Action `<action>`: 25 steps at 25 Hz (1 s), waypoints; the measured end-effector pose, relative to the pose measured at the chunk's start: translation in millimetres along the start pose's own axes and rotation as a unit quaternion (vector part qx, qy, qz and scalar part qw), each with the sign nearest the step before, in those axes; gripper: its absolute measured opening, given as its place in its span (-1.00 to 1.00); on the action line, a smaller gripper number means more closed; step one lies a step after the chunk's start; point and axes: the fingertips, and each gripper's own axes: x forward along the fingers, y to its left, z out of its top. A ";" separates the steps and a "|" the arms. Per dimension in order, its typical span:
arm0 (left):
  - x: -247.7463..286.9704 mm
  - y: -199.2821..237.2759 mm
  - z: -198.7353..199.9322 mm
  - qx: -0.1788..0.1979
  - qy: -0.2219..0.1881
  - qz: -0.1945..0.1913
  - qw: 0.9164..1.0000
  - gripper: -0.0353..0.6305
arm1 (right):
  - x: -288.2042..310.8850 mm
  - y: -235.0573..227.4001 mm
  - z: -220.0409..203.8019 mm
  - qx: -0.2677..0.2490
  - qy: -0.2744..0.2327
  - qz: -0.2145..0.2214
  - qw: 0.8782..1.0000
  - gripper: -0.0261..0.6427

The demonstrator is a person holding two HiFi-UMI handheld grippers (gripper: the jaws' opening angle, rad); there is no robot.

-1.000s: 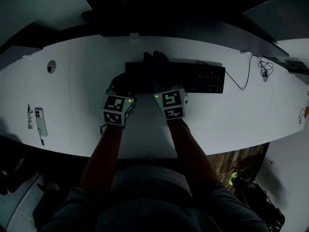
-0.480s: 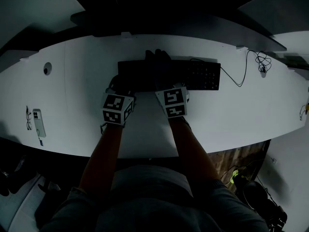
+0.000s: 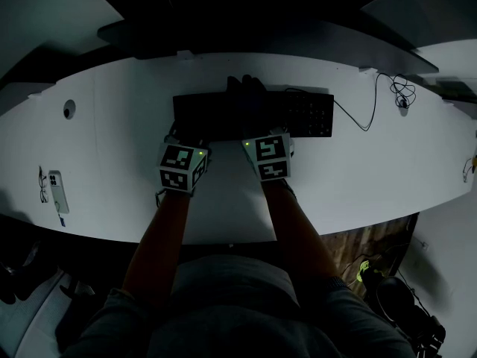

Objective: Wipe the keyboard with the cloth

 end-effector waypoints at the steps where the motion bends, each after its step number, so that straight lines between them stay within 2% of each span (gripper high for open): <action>1: 1.3 -1.8 0.3 0.001 0.001 0.000 1.000 -0.87 | -1.1 -2.1 -0.8 0.000 0.000 -0.001 1.000 -0.55; 25: 44.3 -54.4 5.3 0.009 0.011 -0.019 1.000 -0.87 | -30.2 -57.9 -20.7 0.011 -0.001 -0.016 1.000 -0.55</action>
